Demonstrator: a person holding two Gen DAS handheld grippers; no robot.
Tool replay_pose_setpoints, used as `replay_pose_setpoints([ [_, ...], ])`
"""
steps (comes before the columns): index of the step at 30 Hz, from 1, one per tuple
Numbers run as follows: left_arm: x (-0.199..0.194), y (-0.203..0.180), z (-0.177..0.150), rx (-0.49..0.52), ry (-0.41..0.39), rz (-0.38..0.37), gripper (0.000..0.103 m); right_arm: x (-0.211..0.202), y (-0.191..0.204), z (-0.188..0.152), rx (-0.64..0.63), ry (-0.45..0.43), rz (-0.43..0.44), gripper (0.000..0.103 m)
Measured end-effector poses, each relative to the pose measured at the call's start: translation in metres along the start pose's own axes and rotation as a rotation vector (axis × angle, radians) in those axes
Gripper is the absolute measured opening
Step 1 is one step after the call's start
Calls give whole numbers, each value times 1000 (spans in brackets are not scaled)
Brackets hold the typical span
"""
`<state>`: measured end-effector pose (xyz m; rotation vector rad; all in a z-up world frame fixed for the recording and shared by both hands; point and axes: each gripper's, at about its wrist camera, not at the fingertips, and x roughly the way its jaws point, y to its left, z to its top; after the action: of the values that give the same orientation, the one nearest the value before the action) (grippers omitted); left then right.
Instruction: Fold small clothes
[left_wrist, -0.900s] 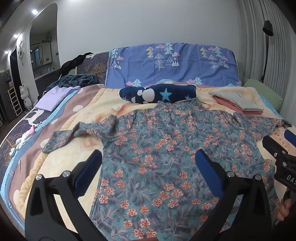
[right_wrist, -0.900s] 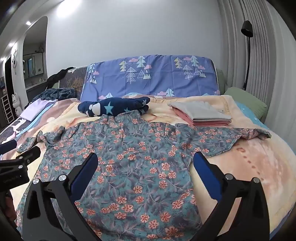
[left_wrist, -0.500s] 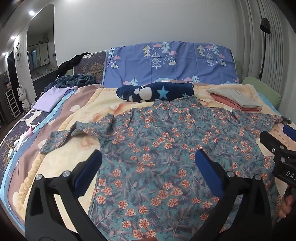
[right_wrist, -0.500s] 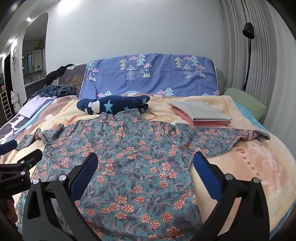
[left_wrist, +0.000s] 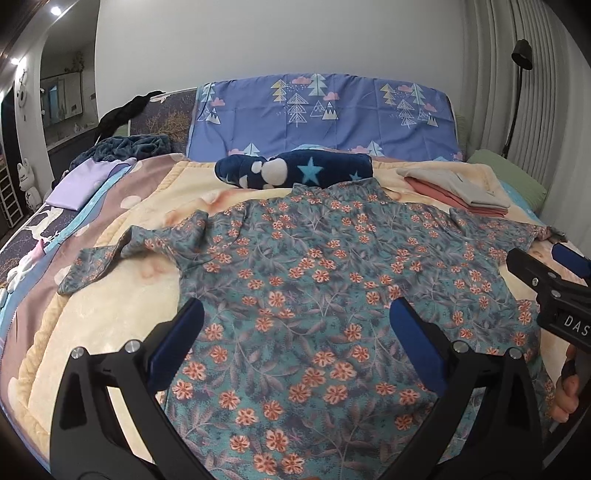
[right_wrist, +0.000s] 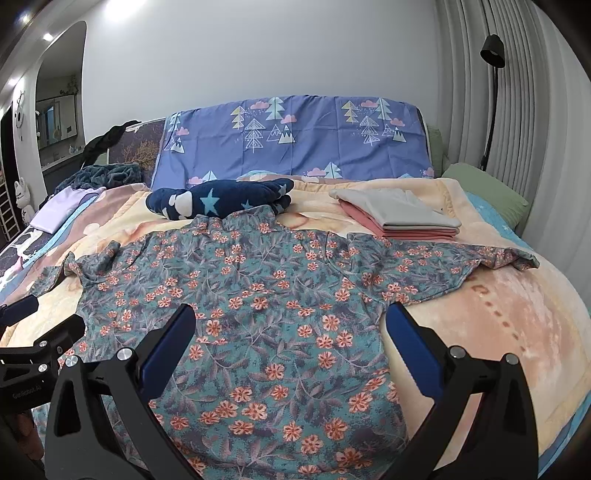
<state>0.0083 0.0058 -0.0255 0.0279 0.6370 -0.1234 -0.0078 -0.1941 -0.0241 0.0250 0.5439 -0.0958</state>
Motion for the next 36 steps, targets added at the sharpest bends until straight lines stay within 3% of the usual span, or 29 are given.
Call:
replay_pose_setpoints([
  [36,5,-9,-11,30,-6,-23,101,10,0,-6,5,27,-21,102],
])
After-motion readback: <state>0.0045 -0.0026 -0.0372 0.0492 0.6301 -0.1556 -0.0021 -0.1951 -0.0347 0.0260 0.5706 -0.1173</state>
